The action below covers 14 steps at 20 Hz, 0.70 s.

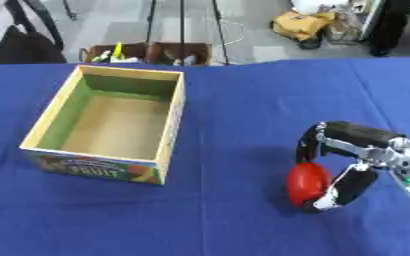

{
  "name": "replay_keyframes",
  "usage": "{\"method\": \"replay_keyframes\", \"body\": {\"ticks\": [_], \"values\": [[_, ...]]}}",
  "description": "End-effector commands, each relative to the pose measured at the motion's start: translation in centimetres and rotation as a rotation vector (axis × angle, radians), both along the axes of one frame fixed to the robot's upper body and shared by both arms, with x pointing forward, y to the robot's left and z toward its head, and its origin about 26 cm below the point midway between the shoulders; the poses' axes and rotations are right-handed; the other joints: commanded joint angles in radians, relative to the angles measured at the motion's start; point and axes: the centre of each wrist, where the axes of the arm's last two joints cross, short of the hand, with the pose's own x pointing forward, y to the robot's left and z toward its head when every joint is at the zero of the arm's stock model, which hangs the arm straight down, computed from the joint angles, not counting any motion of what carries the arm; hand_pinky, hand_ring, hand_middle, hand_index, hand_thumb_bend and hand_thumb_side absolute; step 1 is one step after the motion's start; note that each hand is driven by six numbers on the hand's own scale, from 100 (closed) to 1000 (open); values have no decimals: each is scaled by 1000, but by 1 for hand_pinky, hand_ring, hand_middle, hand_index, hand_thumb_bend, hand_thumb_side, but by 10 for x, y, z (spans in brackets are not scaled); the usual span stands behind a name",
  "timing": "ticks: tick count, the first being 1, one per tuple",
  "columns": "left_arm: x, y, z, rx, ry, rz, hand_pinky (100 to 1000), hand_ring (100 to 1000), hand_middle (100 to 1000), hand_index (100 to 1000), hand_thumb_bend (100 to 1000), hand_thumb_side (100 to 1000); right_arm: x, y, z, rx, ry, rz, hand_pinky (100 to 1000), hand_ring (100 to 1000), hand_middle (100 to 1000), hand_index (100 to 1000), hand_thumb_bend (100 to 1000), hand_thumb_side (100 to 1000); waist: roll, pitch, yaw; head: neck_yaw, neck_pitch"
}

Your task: Pick up objects on the table and place them in the box.

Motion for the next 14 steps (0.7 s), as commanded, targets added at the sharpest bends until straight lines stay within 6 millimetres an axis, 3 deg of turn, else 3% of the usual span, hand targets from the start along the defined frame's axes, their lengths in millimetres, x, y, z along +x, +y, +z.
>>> {"method": "replay_keyframes", "body": {"ticks": [1, 4, 8, 11, 14], "values": [[-1, 1, 8, 22, -21, 2, 299, 286, 427, 487, 100, 809, 1, -6, 1, -41, 0, -31, 592, 678, 570, 630, 658, 332, 0, -12, -1, 0, -13], [-1, 1, 8, 22, -22, 3, 299, 286, 428, 487, 100, 809, 1, -8, -3, -56, 9, -39, 587, 673, 573, 629, 639, 329, 0, -10, -1, 0, -15], [-1, 1, 7, 22, -21, 2, 299, 286, 428, 487, 100, 810, 1, -8, -6, -53, 15, -40, 564, 642, 561, 612, 506, 356, 0, -9, -1, 0, -16], [-1, 1, 7, 23, -20, 3, 299, 286, 428, 487, 100, 810, 1, -8, -6, -49, 16, -40, 550, 626, 558, 609, 477, 384, 1, -8, -2, 0, -16], [-1, 1, 7, 23, -20, 2, 300, 286, 428, 486, 100, 809, 1, -8, -7, -50, 31, -46, 534, 602, 534, 596, 383, 375, 1, -8, -2, -1, -17]]}}
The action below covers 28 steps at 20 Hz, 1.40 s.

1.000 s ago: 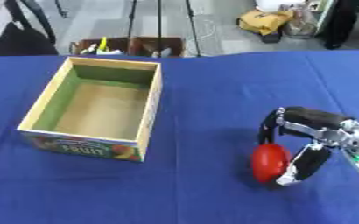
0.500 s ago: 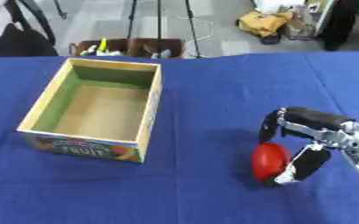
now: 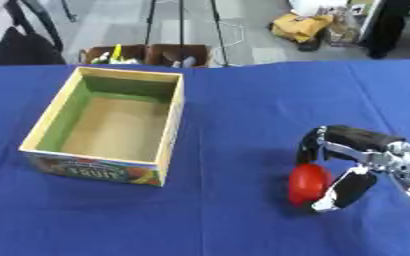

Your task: Pick up objects on the table and place them in the box.

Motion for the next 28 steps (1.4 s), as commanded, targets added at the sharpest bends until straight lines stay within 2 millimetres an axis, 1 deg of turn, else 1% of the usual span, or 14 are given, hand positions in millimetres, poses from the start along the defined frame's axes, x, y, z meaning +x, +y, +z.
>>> {"method": "replay_keyframes", "body": {"ticks": [1, 2, 4, 9, 11, 12, 13, 14, 15, 16, 18, 22, 26, 28], "values": [[-1, 1, 7, 23, -19, 2, 300, 286, 428, 486, 100, 809, 1, -6, -3, -26, 26, -30, 531, 598, 530, 595, 366, 374, 3, -9, -1, -1, -14], [-1, 1, 7, 23, -19, 1, 300, 286, 428, 486, 100, 809, 1, -6, -4, -20, 35, -33, 524, 586, 518, 597, 326, 374, 3, -9, -1, -2, -14], [-1, 1, 6, 23, -19, 1, 300, 286, 428, 486, 100, 809, 1, -7, -6, -8, 55, -38, 518, 580, 515, 601, 276, 385, 3, -9, -2, -2, -15], [-1, 2, 6, 23, -19, 2, 300, 287, 428, 485, 100, 807, 0, -6, -5, 0, 80, -22, 509, 566, 480, 564, 140, 426, 4, -9, -2, -3, -15], [-1, 2, 6, 23, -20, 2, 300, 287, 428, 484, 100, 805, -1, -5, -2, 4, 77, -9, 507, 564, 470, 529, 135, 441, 4, -9, -2, -3, -15], [-1, 2, 6, 23, -20, 2, 300, 288, 428, 482, 100, 807, -1, -5, -1, 7, 75, -5, 501, 557, 452, 450, 193, 343, 4, -9, -3, -2, -16], [-1, 2, 6, 22, -20, 1, 300, 289, 428, 482, 100, 807, -2, -5, 0, 8, 76, -3, 496, 553, 438, 373, 223, 277, 4, -8, -3, -2, -16], [-1, 2, 6, 22, -21, 0, 300, 289, 428, 481, 100, 807, -2, -5, 0, 9, 80, -2, 493, 549, 428, 324, 231, 254, 4, -8, -3, -2, -16], [-1, 2, 6, 22, -21, 0, 300, 289, 428, 481, 100, 807, -2, -5, 1, 11, 83, -2, 487, 544, 410, 240, 227, 231, 4, -8, -3, -2, -16], [-1, 2, 6, 22, -21, 0, 300, 289, 428, 481, 100, 807, -2, -5, 1, 11, 86, -1, 485, 542, 400, 203, 223, 221, 4, -8, -3, -2, -16], [-1, 2, 7, 22, -22, 0, 300, 290, 428, 480, 100, 806, -3, -5, 2, 8, 89, 3, 479, 533, 377, 159, 196, 226, 4, -9, -2, -2, -16], [-1, 2, 6, 22, -22, 1, 300, 290, 428, 479, 100, 806, -5, -4, 8, 8, 69, 15, 471, 520, 357, 132, 203, 244, 4, -9, -2, -2, -17], [-1, 2, 7, 22, -21, 1, 300, 290, 428, 480, 100, 808, -9, -1, 21, 28, 14, 31, 468, 510, 350, 121, 228, 274, 2, -10, -3, -1, -17], [-1, 2, 7, 24, -20, 1, 301, 290, 428, 480, 100, 808, -11, 0, 30, 41, -25, 42, 467, 506, 347, 117, 237, 290, 1, -11, -3, -1, -17]]}}
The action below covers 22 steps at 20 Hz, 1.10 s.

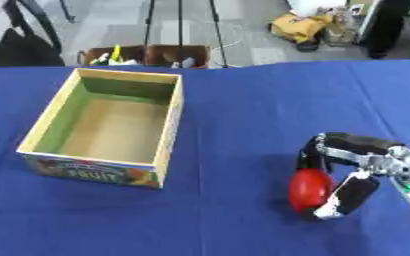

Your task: Pick up objects on the table and place them in the box.

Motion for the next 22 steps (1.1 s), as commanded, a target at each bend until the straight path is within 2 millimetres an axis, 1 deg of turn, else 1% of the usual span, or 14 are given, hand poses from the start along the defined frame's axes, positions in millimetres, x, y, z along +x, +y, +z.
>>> {"method": "replay_keyframes", "body": {"ticks": [1, 6, 14, 18, 21, 22], "values": [[-1, 2, 7, 22, -18, 3, 301, 290, 428, 480, 100, 808, -7, -3, 29, 1, -93, 9, 467, 504, 346, 116, 241, 295, -2, -16, -1, 1, -9], [-1, 3, 6, 24, -15, 3, 301, 290, 428, 480, 100, 809, -14, 0, 51, 32, -171, 30, 468, 496, 342, 110, 261, 338, -4, -18, -1, -1, -8], [-2, 3, 6, 28, -12, 0, 301, 290, 429, 479, 100, 810, -21, 11, 78, 73, -258, 78, 470, 490, 336, 102, 283, 383, -6, -20, 0, -4, -9], [-2, 3, 6, 32, -10, -1, 301, 290, 429, 479, 100, 811, -24, 20, 97, 83, -313, 119, 472, 489, 334, 100, 285, 420, -10, -24, 6, -14, -7], [-2, 4, 6, 36, -7, -3, 301, 290, 429, 479, 100, 813, -23, 27, 114, 96, -359, 148, 473, 489, 330, 100, 290, 441, -17, -27, 13, -29, -10], [-2, 4, 6, 38, -6, -4, 301, 290, 429, 479, 100, 813, -22, 29, 119, 101, -370, 156, 473, 488, 329, 100, 259, 482, -20, -28, 16, -32, -11]]}}
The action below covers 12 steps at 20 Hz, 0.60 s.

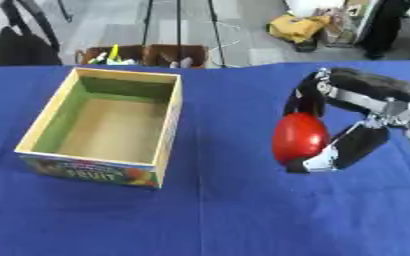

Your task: Pick up objects on the table and place them in the box.

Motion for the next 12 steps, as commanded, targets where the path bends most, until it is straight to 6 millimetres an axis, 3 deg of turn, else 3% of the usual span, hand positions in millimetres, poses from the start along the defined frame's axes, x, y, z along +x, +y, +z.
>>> {"method": "replay_keyframes", "body": {"ticks": [1, 12], "values": [[-2, 4, 7, 36, -7, -3, 301, 290, 429, 479, 100, 814, -4, 2, 24, -3, -62, 16, 473, 488, 329, 100, 291, 449, -5, -24, 6, -13, -12], [-1, 5, 9, 53, -7, -12, 302, 290, 429, 479, 100, 815, 18, 23, 60, 46, -107, 75, 474, 491, 326, 100, 298, 468, -34, -26, 55, -46, -32]]}}
